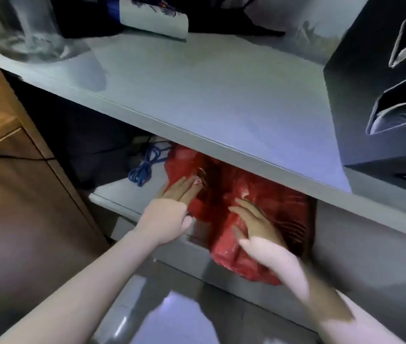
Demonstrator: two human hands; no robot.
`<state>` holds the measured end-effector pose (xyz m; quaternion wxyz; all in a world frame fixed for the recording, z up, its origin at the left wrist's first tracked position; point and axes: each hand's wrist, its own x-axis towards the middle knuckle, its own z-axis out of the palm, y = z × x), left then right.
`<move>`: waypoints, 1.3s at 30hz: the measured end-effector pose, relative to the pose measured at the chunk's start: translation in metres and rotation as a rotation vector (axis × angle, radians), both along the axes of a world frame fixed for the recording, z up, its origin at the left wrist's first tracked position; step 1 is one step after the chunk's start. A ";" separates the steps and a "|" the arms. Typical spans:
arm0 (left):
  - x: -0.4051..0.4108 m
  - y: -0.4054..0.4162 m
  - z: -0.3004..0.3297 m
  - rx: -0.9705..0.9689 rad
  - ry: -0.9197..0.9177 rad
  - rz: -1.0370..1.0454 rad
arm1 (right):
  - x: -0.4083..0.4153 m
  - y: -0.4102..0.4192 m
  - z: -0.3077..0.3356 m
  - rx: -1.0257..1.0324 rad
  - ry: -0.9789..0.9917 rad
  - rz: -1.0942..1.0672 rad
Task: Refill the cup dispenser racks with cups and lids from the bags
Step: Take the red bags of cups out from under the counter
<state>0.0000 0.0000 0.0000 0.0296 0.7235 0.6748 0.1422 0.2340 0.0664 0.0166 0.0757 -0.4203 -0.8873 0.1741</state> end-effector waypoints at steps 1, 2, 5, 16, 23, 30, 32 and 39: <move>-0.001 0.010 -0.012 -0.003 -0.010 0.010 | -0.001 0.007 -0.011 0.039 0.040 -0.012; -0.003 0.020 -0.023 0.006 -0.039 0.027 | -0.001 0.013 -0.020 0.066 0.063 -0.026; -0.005 0.050 -0.052 0.038 -0.054 0.035 | 0.001 0.037 -0.050 0.129 0.037 -0.033; -0.001 0.164 -0.095 0.005 -0.095 0.186 | -0.007 0.127 -0.086 0.152 -0.355 -0.287; 0.013 0.195 -0.114 -0.266 -0.183 0.209 | -0.001 0.127 -0.108 -0.092 -0.472 -0.224; 0.036 0.168 -0.107 -0.200 -0.265 0.070 | -0.006 0.112 -0.119 -0.019 -0.290 -0.299; 0.043 0.154 -0.103 -0.227 -0.279 0.048 | -0.007 0.111 -0.116 0.021 -0.334 -0.310; 0.038 0.090 -0.078 -0.280 -0.332 0.078 | 0.009 0.085 -0.102 0.092 -0.494 -0.260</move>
